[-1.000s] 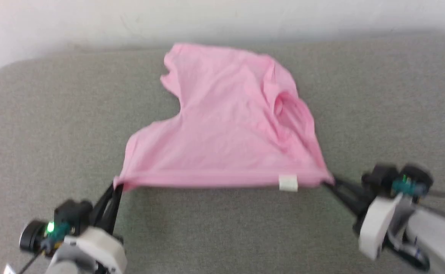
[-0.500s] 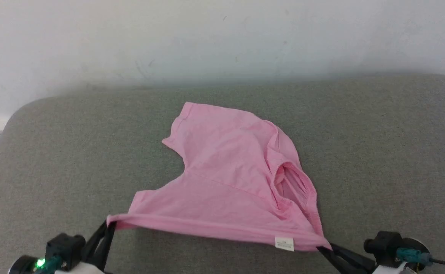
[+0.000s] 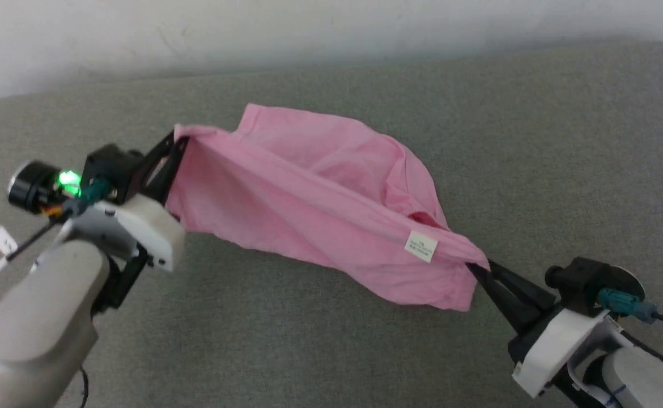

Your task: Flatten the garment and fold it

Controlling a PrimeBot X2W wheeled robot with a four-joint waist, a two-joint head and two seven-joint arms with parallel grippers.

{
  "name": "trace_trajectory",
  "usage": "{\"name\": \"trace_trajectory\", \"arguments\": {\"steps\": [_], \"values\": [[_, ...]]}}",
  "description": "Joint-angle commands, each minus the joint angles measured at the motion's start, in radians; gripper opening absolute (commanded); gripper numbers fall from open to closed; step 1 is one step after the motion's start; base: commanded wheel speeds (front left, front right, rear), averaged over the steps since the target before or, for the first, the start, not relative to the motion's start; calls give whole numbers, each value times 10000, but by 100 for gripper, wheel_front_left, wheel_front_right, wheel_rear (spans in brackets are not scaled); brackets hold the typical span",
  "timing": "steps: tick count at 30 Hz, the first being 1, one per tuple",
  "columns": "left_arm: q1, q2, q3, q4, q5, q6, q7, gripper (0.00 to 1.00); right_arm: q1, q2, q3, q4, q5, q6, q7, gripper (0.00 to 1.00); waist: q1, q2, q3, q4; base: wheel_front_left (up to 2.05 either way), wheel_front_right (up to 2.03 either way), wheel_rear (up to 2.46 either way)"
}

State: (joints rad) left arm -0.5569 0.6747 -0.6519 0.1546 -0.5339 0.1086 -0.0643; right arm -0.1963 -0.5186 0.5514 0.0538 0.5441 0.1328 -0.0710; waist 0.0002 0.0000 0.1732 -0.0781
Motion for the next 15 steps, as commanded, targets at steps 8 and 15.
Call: {"name": "trace_trajectory", "arguments": {"steps": [8, 15], "values": [[-3688, -1002, -601, 2830, 947, -1241, 731, 0, -1249, 621, -106, 358, -340, -21, -195, 0, -2, 0, 2373, -1221, 0, 0, 0], [-5280, -1546, -1113, 5428, 1437, -1804, 949, 0, -2305, 1030, 31, 912, -625, -21, -259, 0, -2, 0, 3338, -1745, 0, 0, 0]]}}
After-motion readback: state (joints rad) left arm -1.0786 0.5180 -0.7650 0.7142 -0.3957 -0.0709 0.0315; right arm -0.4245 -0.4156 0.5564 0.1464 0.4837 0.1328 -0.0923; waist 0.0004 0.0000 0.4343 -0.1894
